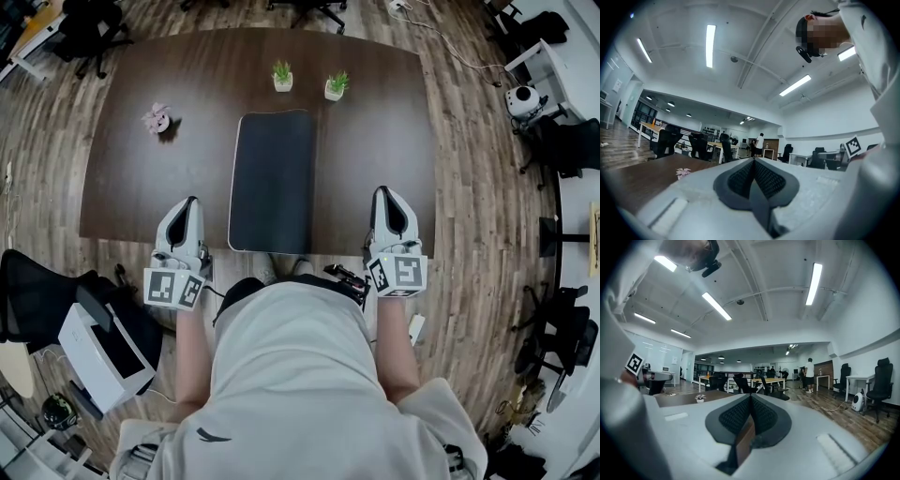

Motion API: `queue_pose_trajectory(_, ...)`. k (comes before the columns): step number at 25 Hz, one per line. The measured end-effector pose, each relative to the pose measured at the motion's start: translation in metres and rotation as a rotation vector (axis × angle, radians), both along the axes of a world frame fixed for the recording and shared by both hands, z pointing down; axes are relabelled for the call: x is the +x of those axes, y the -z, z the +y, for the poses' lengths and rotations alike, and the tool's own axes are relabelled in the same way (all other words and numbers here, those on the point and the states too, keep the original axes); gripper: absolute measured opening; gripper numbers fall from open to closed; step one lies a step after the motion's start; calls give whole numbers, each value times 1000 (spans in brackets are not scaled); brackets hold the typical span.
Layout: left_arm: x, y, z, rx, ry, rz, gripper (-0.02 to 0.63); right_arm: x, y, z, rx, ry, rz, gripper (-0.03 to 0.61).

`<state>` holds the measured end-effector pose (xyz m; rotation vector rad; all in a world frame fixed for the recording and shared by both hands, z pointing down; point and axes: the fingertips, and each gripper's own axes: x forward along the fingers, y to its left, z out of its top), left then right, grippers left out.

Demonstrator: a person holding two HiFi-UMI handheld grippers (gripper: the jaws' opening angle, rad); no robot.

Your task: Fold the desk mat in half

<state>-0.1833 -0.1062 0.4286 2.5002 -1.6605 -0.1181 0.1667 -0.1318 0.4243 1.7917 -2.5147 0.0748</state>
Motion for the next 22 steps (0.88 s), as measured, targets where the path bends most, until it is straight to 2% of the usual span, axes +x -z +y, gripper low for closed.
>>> queue_pose_trajectory(22, -2, -3, 5, -1, 17, 3, 0, -6, -15, 1, -53, 31, 13, 0)
